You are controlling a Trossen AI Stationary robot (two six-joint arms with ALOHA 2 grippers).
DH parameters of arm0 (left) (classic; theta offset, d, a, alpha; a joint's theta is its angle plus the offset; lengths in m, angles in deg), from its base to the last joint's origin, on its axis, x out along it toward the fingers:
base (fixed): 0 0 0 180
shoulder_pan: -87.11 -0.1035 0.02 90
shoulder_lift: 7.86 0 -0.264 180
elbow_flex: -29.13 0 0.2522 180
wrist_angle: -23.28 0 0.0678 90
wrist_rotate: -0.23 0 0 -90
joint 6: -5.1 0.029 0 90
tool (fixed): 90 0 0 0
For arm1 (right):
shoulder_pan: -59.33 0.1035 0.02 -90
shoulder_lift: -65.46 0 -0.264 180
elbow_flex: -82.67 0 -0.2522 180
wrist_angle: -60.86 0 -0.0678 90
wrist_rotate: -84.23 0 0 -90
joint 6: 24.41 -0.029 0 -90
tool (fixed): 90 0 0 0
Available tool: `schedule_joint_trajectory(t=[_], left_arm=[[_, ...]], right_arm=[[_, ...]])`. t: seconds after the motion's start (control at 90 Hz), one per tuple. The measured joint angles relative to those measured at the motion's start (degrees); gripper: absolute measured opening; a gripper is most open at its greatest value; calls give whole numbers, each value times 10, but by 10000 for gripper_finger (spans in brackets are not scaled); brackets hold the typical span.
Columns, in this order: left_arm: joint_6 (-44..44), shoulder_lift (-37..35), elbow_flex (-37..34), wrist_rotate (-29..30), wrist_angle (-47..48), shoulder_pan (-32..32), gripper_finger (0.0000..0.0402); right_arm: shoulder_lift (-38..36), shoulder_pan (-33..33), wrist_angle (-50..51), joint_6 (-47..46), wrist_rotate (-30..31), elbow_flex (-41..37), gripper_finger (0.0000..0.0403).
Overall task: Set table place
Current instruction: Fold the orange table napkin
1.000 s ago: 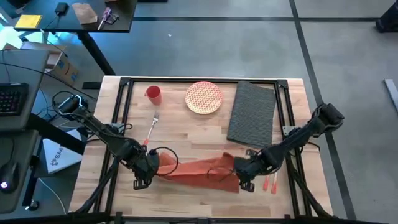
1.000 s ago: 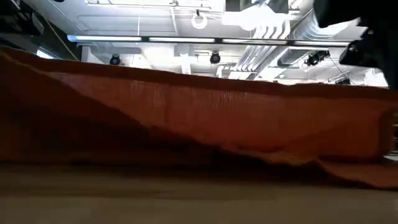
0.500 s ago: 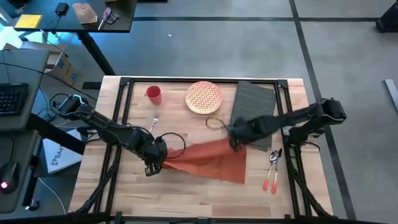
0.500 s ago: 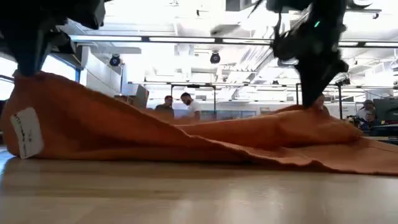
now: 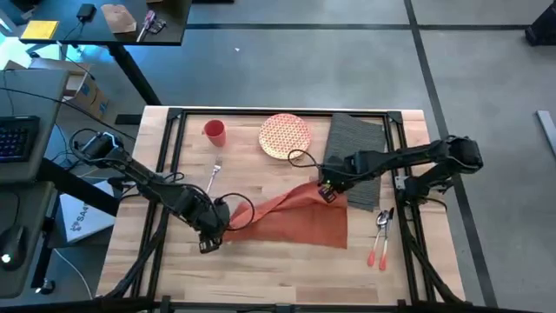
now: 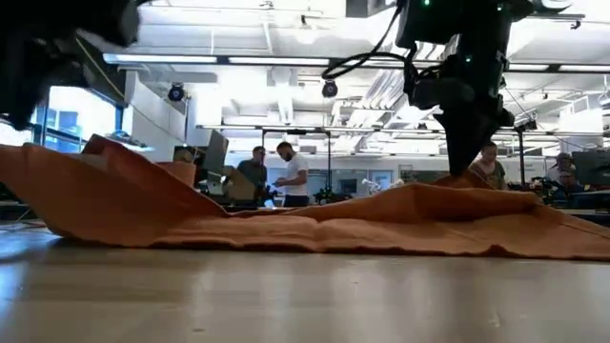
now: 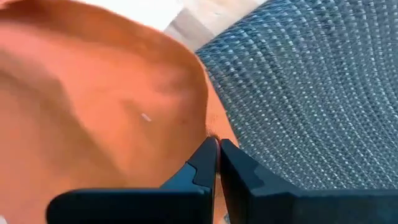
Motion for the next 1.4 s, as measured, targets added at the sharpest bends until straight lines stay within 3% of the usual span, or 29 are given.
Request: schedule_joint_trajectory(t=[0.256, 0.356, 0.456, 0.756, 0.867, 1.0, 1.078, 1.267, 1.4], left_arm=[[177, 23, 0, 90, -72, 3, 139], [260, 45, 0, 93, -101, 6, 139], [287, 69, 0, 94, -116, 7, 146], [224, 117, 21, 175, -2, 12, 140], [217, 116, 22, 176, -1, 13, 102], [182, 115, 22, 168, 12, 9, 21], [151, 113, 22, 164, 30, 8, 8], [89, 93, 67, 160, 122, 28, 0], [56, 64, 134, 135, 197, 59, 0]], right_arm=[[0, 7, -1, 13, -13, 0, 0], [0, 7, -1, 15, -17, 0, 0], [0, 7, 0, 15, -26, 0, 0], [0, 24, 3, 8, -35, 0, 0], [0, 34, 3, -2, -35, 0, 0], [0, 48, 5, -6, -35, 0, 0], [0, 61, 7, -8, -41, 0, 0], [0, 132, 7, 10, -117, 6, 0], [-9, 199, 5, 35, -229, 32, 0]])
